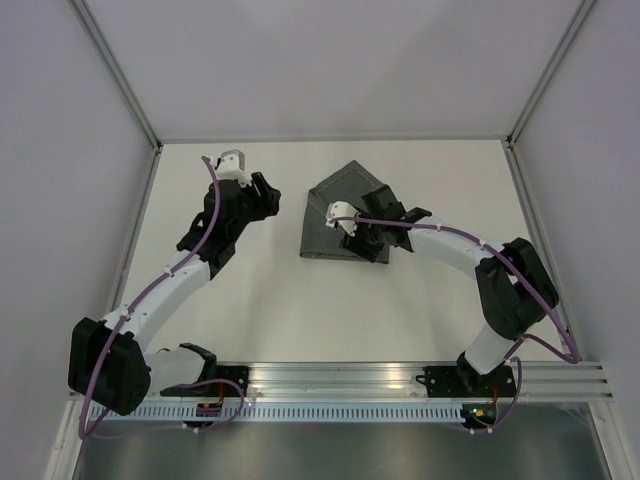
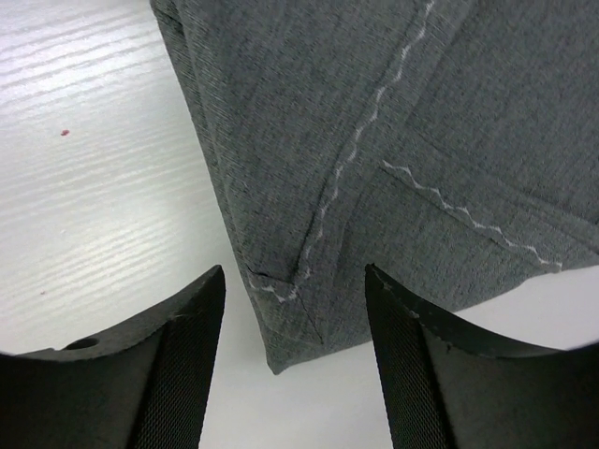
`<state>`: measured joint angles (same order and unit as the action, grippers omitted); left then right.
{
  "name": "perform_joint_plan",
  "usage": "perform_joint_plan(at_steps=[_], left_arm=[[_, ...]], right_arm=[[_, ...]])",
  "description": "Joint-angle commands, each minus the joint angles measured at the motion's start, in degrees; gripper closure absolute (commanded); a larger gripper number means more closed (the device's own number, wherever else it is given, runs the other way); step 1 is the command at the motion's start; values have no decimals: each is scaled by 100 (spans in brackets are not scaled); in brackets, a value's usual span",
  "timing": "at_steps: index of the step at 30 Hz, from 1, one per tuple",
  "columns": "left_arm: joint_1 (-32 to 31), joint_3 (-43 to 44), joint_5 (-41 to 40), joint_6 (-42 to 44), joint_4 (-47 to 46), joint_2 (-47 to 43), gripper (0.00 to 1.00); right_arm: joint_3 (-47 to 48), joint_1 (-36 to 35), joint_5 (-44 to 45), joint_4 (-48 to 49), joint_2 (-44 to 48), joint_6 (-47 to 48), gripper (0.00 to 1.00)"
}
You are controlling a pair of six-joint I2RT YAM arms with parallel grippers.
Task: Fold the napkin, place the utensils inside, and roll it up
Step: Roll the napkin at the center of the board.
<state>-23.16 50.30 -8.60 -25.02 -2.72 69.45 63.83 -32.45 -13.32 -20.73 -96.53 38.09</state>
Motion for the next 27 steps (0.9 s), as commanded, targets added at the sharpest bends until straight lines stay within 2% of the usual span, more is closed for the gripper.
perform_joint_plan(at_steps=[1, 7, 27], left_arm=[[48, 190, 51, 32, 237, -265, 38], [48, 304, 104, 102, 535, -371, 38], [57, 313, 95, 216, 721, -397, 39]], right_arm=[[-125, -287, 224, 446, 144, 217, 31], [41, -649, 532, 623, -189, 234, 29], [-187, -684, 717, 1141, -780, 568, 32]])
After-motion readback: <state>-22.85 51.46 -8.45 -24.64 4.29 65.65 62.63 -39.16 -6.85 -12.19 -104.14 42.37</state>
